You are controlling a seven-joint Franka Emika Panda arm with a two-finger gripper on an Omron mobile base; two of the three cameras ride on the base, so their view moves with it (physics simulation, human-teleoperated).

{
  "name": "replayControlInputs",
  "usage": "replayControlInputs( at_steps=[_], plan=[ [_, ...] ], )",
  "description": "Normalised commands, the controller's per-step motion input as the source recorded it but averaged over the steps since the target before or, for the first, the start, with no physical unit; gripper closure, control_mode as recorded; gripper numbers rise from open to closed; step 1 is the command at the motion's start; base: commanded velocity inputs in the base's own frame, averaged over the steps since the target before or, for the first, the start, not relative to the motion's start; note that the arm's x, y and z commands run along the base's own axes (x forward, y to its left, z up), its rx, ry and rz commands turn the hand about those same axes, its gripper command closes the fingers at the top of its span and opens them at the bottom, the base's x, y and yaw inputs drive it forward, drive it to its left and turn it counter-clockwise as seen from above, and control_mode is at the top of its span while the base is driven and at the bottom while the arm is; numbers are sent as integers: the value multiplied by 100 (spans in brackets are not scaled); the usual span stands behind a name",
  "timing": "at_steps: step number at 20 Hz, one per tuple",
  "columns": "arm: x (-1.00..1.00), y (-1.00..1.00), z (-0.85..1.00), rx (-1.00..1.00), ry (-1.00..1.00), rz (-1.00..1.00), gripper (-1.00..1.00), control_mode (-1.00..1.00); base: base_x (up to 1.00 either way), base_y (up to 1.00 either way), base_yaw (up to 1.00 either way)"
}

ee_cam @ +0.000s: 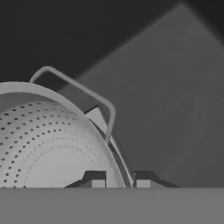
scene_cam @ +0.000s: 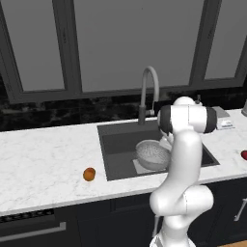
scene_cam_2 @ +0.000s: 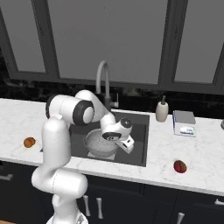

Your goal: Put the colander in the sink, put the peach, mango in the colander, and turn on the sink faucet and pour water over the colander.

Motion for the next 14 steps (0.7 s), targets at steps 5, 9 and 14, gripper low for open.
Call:
replayControlInputs(
  at_steps=[5, 9, 14],
  plan=[
    [31, 0, -26, 0, -6, 0, 100, -100, 0, 0, 0],
    [-7, 16, -5, -1, -11, 0, -100, -100, 0, 0, 0],
    [-42, 18, 6, -2, -20, 0, -100, -100, 0, 0, 0]
  ],
)
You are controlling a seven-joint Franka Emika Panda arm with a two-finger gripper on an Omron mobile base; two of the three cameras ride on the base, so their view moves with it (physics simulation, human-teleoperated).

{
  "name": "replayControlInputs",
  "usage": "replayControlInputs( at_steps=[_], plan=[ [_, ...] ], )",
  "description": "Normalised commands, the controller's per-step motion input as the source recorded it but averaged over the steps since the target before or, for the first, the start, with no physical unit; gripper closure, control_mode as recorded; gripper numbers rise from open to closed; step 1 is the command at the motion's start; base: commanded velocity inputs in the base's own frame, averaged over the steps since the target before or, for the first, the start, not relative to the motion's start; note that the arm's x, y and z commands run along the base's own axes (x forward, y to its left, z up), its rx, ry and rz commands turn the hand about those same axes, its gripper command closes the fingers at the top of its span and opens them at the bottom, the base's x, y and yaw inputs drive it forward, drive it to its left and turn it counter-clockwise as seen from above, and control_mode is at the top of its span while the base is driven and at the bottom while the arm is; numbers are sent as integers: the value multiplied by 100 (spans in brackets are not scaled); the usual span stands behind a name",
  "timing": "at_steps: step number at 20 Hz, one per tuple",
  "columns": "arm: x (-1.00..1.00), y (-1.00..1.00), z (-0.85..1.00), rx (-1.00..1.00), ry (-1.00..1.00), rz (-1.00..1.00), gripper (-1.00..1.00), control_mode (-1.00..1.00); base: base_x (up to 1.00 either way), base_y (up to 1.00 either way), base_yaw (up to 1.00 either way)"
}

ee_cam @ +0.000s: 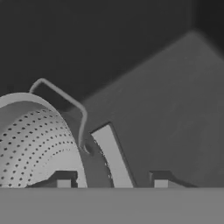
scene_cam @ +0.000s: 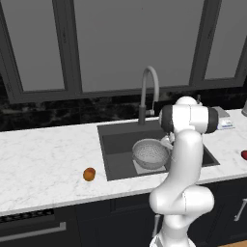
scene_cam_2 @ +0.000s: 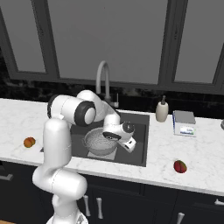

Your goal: Put the colander in the sink, put the peach, mango in the colander, and turn on the sink faucet and pour water over the colander.

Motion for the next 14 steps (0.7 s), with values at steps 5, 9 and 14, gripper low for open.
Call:
replayControlInputs(
  at_steps=[5, 9, 14],
  plan=[
    [-51, -1, 42, 0, -25, 0, -100, -100, 0, 0, 0],
    [-39, -18, 90, 0, -23, 0, -100, -100, 0, 0, 0],
    [-29, -29, 100, 0, -7, 0, -100, -100, 0, 0, 0]
  ],
)
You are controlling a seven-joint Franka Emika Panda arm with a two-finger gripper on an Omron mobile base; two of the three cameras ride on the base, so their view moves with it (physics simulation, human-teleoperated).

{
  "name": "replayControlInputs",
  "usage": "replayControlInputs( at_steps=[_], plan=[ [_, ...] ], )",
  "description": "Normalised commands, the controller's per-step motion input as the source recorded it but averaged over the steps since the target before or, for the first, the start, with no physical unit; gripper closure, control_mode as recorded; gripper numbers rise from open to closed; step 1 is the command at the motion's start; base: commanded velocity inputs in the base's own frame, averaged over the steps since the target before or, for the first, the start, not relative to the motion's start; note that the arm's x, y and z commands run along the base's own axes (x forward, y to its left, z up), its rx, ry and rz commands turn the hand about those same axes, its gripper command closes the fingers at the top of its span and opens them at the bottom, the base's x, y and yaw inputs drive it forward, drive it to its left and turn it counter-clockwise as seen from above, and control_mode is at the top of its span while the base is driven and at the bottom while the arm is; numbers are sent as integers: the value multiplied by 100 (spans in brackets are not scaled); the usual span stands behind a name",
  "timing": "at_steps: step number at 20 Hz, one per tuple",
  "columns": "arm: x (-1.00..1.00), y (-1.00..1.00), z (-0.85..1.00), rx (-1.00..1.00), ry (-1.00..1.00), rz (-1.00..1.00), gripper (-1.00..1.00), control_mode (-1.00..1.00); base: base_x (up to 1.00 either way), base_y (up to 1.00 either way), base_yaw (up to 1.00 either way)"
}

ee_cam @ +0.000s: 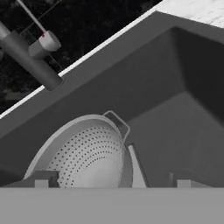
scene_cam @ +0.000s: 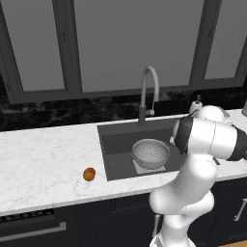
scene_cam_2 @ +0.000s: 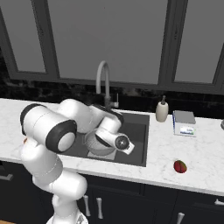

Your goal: Put the colander in the sink, put the peach, mango in the colander, and turn on the sink faucet and pour water over the colander.

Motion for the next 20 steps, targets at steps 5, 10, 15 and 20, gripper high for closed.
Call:
replayControlInputs(
  at_steps=[5, 10, 15, 20],
  plan=[
    [-26, -34, 100, 0, 2, 0, -100, -100, 0, 0, 0],
    [-30, -25, 100, -2, 13, 0, -100, -100, 0, 0, 0],
    [-69, -44, 91, -3, 24, -1, -100, -100, 0, 0, 0],
    [-78, -79, 56, -2, 16, -7, -100, -100, 0, 0, 0]
  ],
)
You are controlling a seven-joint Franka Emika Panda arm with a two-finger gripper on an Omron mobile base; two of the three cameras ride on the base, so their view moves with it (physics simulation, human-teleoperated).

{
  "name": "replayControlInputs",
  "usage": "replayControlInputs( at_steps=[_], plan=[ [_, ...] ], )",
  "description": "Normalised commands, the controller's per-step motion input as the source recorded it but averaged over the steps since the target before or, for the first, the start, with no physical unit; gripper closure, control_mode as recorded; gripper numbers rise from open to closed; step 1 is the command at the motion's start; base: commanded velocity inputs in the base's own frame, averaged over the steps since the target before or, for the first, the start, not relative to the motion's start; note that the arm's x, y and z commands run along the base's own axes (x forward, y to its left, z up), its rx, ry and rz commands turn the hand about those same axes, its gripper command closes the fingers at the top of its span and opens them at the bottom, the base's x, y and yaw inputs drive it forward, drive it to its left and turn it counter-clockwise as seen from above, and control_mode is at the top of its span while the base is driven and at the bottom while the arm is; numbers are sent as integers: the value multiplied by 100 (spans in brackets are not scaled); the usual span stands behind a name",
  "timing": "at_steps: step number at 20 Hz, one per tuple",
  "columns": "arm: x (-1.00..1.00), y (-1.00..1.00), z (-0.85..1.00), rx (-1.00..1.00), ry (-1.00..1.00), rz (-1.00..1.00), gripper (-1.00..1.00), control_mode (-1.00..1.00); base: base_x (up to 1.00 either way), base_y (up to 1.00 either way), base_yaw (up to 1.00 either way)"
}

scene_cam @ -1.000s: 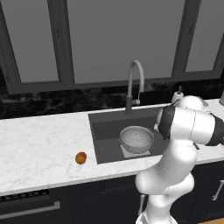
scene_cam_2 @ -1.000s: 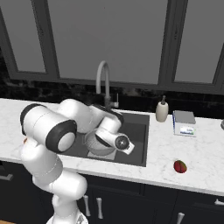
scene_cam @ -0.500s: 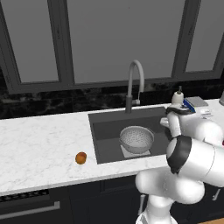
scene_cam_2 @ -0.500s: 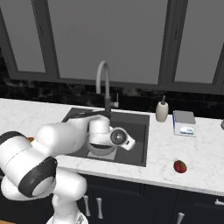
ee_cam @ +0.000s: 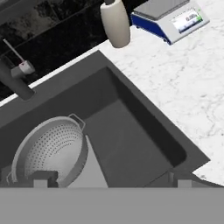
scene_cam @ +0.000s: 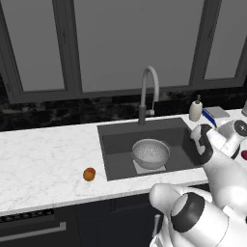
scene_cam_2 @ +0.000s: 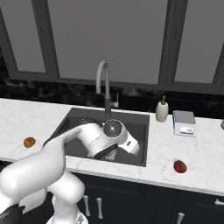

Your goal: Put the colander in the sink, put the peach, mango in the colander, and turn on the sink faucet and pour water over the colander.

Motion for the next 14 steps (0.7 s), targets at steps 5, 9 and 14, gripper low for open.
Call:
replayControlInputs(
  at_steps=[5, 9, 14],
  plan=[
    [-46, -95, 43, -5, 22, -10, -100, -100, 0, 0, 0],
    [-37, -99, 12, -6, 21, -10, -100, -100, 0, 0, 0],
    [-32, -91, 1, -3, 11, -7, -100, -100, 0, 0, 0]
  ],
)
